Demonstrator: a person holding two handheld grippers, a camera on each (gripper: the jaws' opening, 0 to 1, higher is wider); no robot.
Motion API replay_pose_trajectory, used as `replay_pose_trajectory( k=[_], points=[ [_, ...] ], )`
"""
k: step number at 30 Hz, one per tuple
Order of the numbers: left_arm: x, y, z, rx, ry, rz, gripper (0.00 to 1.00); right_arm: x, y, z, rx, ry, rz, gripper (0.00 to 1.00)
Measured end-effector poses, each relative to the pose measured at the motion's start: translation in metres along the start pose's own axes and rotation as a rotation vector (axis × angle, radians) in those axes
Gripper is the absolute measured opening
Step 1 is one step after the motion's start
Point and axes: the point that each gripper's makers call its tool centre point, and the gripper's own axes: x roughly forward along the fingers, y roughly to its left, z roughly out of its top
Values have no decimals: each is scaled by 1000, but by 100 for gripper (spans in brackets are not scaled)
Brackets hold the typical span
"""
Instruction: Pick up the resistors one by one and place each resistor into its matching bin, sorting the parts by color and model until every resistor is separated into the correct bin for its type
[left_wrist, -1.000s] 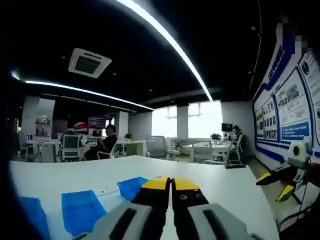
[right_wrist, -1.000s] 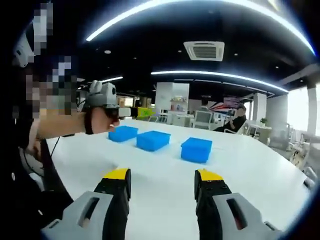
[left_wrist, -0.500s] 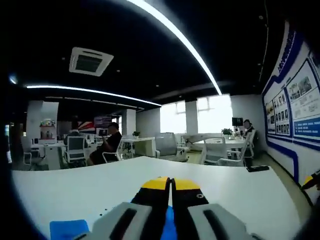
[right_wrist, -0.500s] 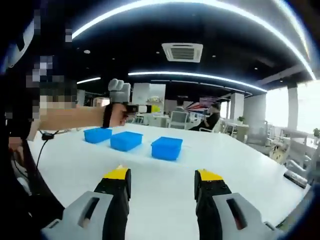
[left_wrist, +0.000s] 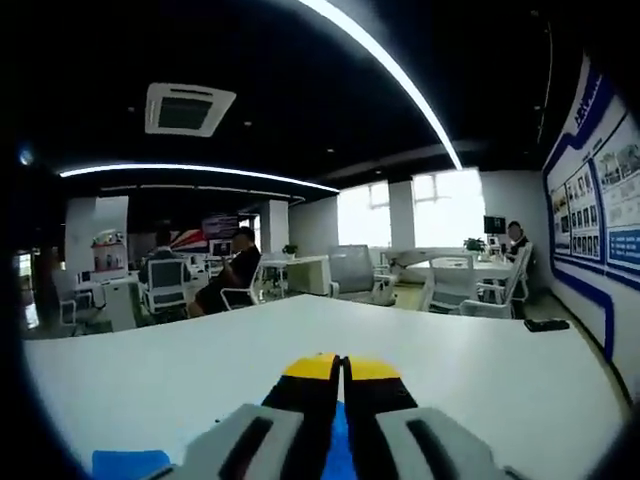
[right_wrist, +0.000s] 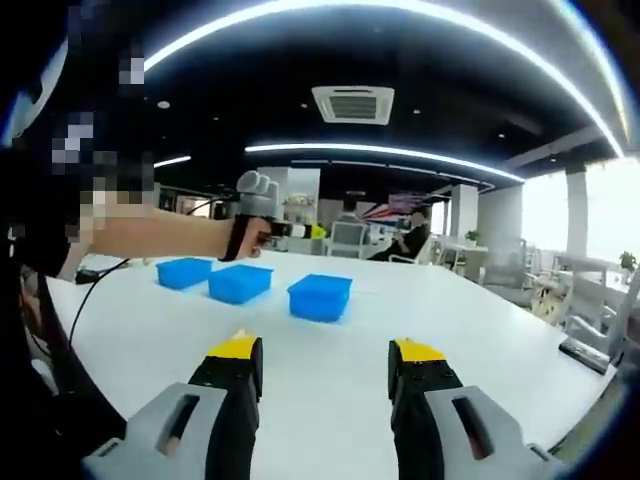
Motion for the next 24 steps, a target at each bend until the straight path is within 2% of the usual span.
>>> replay_pose_trajectory(
  k=[2, 5, 8, 11, 14, 16, 20, 24],
  points=[
    [-1, 5, 1, 1, -12, 25, 14, 1, 1, 1, -2, 0, 5, 52],
    [-2, 5, -2, -9, -10, 13, 36, 4, 5, 2, -4, -2, 18, 52],
    [-8, 3, -6, -4, 7, -1, 40, 6, 7, 3, -5, -5, 28, 52],
    [-21, 2, -6, -19, 1, -14, 48, 9, 9, 4, -3, -7, 40, 52],
    [-46, -3, -9, -30, 0, -27, 51, 14, 19, 11, 16, -46, 93, 53],
    [-68, -8, -11, -33, -12, -36, 52, 19, 23, 13, 1, -49, 115, 53],
    [-121, -11, -17, -41, -23, -35, 54, 33, 36, 21, -6, -69, 189, 53],
    [-183, -8, -20, -41, -51, 6, 54, 43, 47, 30, -12, -89, 249, 53]
  ],
)
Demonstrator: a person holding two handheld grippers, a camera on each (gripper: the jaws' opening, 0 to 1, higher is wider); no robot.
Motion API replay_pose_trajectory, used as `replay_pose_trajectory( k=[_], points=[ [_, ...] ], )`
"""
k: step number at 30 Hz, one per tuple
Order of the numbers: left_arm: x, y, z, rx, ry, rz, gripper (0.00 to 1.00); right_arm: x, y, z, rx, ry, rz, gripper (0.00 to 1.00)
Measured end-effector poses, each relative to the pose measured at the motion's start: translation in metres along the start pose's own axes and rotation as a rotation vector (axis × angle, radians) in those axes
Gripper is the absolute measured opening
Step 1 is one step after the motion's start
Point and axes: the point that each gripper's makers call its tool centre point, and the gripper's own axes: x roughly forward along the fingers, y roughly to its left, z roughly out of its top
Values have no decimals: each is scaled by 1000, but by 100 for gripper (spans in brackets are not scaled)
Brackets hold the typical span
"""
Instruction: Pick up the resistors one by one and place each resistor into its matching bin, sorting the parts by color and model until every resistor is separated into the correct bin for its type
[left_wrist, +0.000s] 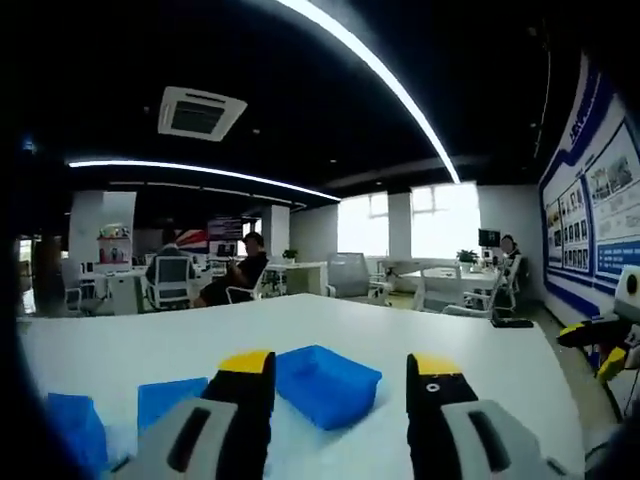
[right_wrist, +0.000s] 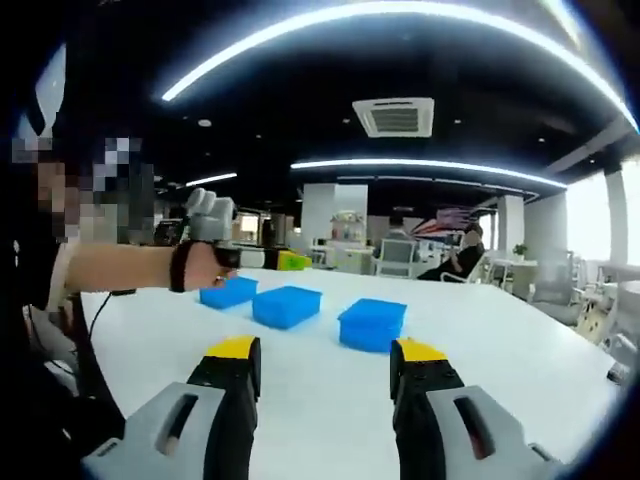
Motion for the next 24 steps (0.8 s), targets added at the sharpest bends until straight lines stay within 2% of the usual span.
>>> replay_pose_trajectory(
  k=[4, 9, 15, 17, 21, 24],
  points=[
    [-65, 6, 1, 12, -26, 62, 54, 10, 9, 10, 0, -40, 59, 53],
    [-153, 8, -10, 40, -3, 114, 54, 15, 15, 15, 13, -63, 112, 54],
    [-237, 14, -19, 32, -14, 219, 57, 12, 11, 20, -9, -84, 106, 54],
    [-258, 16, -24, 29, -14, 244, 59, 10, 12, 22, -10, -90, 104, 55],
    [-308, 26, -36, 7, -18, 344, 59, 6, 18, 22, -27, -91, 108, 55],
    [-325, 26, -42, 6, -14, 366, 60, 1, 24, 16, -26, -75, 113, 56]
  ],
)
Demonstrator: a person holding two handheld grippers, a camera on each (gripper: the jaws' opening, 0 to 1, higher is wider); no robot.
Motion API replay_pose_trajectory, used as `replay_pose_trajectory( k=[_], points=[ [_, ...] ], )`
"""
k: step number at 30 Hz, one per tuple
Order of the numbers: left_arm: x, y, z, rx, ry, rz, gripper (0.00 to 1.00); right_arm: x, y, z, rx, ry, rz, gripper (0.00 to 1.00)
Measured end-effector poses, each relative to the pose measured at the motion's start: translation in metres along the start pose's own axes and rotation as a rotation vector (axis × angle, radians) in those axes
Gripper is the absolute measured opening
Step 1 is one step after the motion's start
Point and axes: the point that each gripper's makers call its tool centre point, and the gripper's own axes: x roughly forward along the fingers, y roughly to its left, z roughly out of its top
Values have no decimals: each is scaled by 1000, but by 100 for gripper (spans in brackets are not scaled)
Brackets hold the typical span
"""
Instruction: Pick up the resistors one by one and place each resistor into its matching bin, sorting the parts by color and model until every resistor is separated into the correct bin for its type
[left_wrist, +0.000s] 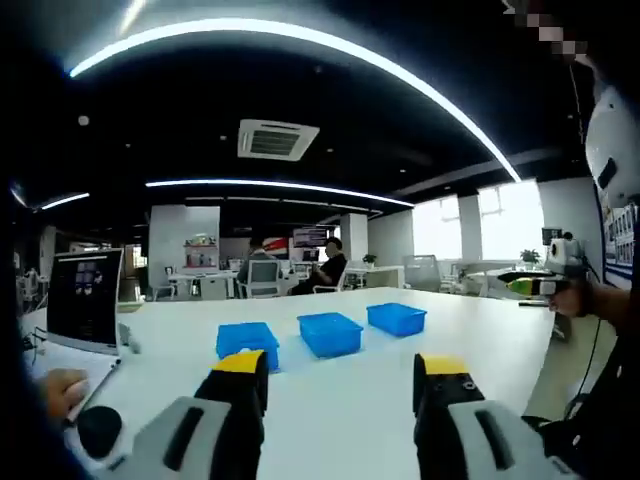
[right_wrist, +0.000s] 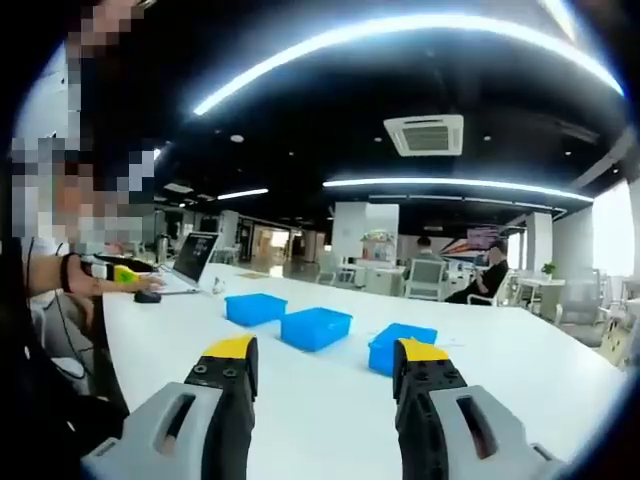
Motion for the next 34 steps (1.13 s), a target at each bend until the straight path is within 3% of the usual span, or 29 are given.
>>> replay_pose_trajectory(
  k=[5, 16, 34],
  points=[
    [-7, 9, -5, -6, 5, 25, 60, -5, 5, -4, 11, 5, -6, 57],
    [-1, 12, -14, -22, 16, 19, 60, -10, 3, -7, -3, 22, -30, 57],
    [12, 11, -9, -19, 17, -7, 60, -6, 0, -13, -8, 44, -44, 56]
  ],
)
